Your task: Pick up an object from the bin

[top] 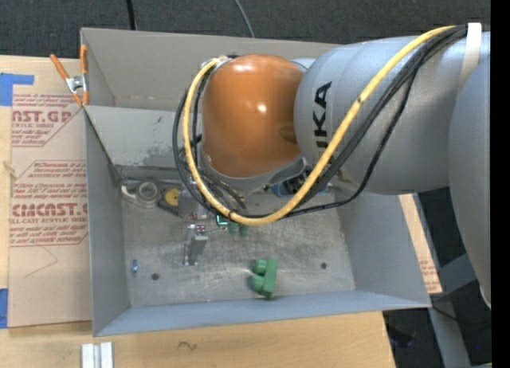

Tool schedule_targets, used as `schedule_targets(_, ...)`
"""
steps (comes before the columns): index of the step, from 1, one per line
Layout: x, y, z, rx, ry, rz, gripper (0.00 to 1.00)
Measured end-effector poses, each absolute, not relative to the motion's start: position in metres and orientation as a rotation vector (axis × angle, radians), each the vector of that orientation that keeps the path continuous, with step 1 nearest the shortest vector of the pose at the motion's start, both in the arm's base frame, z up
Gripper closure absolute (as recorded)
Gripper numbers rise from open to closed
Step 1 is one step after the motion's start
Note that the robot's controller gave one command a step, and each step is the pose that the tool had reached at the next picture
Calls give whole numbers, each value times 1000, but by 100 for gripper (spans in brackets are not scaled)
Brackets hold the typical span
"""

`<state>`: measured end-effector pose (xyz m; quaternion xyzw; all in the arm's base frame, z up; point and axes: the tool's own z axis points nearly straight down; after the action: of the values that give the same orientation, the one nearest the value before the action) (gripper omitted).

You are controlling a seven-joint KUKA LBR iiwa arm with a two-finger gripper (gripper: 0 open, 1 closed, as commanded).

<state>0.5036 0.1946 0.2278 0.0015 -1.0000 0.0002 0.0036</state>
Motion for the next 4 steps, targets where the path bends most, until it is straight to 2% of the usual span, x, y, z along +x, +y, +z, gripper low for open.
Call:
schedule_targets(1, 513, 202, 68, 242, -3139, -5, 0)
schedule_targets(2, 562, 114, 76, 574, -3093, 2, 0)
schedule_targets(3, 592, 125, 164, 916, -3013, -1, 0)
schedule_targets(4, 517, 138, 104, 917, -2997, -5, 0)
